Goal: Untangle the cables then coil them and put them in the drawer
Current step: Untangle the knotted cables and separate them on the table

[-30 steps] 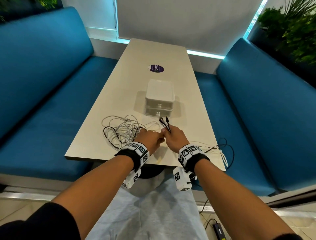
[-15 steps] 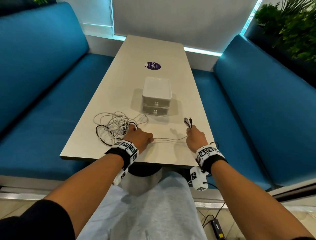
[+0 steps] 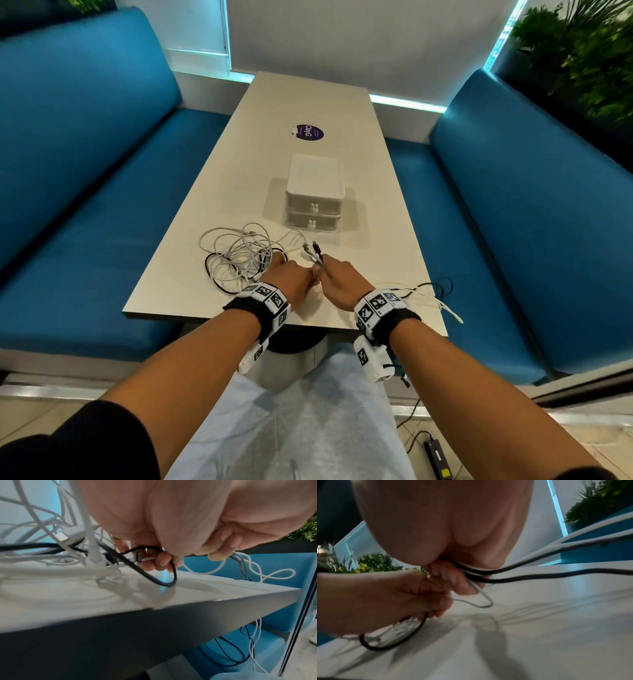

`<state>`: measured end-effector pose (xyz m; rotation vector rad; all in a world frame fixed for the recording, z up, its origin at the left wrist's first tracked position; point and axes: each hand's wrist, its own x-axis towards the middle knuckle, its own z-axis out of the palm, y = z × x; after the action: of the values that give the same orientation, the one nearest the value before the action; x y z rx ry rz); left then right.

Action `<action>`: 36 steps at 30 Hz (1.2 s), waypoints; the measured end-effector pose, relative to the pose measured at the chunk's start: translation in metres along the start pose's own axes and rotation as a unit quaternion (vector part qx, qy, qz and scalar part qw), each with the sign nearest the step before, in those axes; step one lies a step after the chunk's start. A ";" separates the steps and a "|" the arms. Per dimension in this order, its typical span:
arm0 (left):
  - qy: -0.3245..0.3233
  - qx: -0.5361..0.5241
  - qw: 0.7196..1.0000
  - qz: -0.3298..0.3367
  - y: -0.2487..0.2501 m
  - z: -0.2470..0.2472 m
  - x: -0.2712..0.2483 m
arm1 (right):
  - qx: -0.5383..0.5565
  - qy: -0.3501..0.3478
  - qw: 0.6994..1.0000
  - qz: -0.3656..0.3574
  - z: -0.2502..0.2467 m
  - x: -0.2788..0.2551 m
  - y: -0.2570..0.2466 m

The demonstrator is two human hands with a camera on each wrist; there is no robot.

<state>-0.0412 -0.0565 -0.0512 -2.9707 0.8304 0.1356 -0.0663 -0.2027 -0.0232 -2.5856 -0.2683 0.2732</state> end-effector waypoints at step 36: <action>0.007 -0.052 0.999 0.005 -0.003 0.004 0.002 | -0.138 0.009 0.990 0.019 0.012 -0.005 0.037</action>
<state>-0.0377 -0.0545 -0.0551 -3.0675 0.8659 0.1624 -0.0691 -0.2294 -0.0522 -2.8670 -0.2659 0.2413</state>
